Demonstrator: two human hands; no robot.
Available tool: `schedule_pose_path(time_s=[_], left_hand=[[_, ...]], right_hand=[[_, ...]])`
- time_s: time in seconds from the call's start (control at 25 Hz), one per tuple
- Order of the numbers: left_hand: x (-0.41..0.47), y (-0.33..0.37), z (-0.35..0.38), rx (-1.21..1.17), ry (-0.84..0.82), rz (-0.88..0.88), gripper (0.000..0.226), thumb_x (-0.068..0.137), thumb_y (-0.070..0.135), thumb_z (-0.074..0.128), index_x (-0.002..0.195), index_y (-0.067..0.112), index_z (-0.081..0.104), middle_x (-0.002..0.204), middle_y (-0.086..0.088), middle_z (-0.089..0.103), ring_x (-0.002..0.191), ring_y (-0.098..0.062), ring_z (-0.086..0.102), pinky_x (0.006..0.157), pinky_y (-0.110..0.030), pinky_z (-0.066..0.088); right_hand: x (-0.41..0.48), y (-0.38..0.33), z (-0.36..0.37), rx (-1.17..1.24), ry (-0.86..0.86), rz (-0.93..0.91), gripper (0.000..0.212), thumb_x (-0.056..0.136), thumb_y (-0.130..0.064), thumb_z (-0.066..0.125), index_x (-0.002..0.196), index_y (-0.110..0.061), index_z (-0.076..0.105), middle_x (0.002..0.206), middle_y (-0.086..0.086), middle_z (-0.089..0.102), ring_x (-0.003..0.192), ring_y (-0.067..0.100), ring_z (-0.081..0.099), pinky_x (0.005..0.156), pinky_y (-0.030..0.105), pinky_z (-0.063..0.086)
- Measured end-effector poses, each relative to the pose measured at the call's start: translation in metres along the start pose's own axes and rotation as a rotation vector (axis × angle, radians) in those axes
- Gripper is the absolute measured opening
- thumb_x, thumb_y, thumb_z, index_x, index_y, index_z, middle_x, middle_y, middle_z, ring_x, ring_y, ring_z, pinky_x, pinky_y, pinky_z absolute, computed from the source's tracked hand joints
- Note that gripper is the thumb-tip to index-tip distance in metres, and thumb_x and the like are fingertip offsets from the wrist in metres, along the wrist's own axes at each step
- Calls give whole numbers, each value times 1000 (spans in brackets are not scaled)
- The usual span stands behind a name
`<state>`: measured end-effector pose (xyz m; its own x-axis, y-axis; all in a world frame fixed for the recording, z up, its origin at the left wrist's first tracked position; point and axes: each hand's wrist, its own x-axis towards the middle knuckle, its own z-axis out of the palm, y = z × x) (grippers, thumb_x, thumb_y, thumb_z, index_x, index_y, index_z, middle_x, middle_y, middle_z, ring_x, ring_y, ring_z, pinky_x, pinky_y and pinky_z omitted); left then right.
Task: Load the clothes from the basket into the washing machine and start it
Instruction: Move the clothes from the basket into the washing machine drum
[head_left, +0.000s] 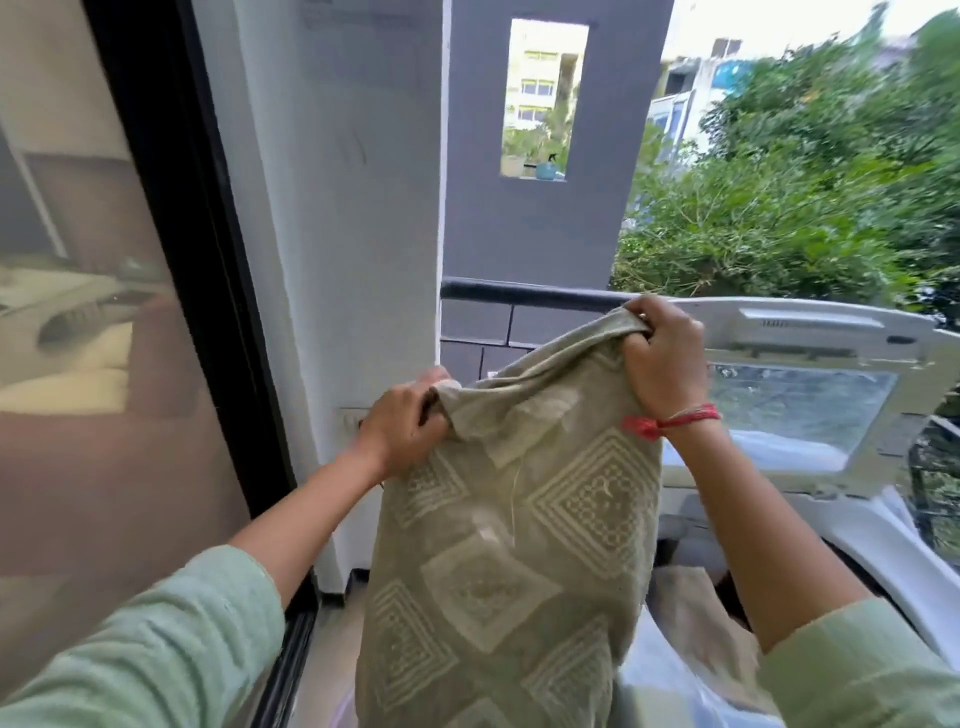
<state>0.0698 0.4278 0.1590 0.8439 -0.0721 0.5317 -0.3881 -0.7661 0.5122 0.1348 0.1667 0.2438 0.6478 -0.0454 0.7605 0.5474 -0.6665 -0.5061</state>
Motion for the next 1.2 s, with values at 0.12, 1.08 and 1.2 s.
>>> schedule_pose_path(time_s=[0.12,1.08,1.2], left_hand=[[-7,16,46,249,-189,57,52,71,65,47,109,30,42,92,-7,64,81,-29,62,60,-32,42],[10,106,161,-491,-330,-373,38,79,34,56,92,0,67,87,-1,67,80,-7,61,75,-27,49],[-4,76,137,-557,-34,-370,41,77,53,52,73,14,65,72,2,61,68,-11,55,63,-30,42]], right_hand=[[-2,31,-34,28,19,4,36,69,-9,43,93,-7,69,85,15,71,79,30,63,70,28,39],[-4,77,-46,163,-518,-82,46,76,-13,63,41,-22,34,43,-8,30,47,6,29,46,19,27],[-7,65,-24,219,-524,-34,42,78,-14,62,45,-16,37,46,-5,29,49,9,27,49,25,26]])
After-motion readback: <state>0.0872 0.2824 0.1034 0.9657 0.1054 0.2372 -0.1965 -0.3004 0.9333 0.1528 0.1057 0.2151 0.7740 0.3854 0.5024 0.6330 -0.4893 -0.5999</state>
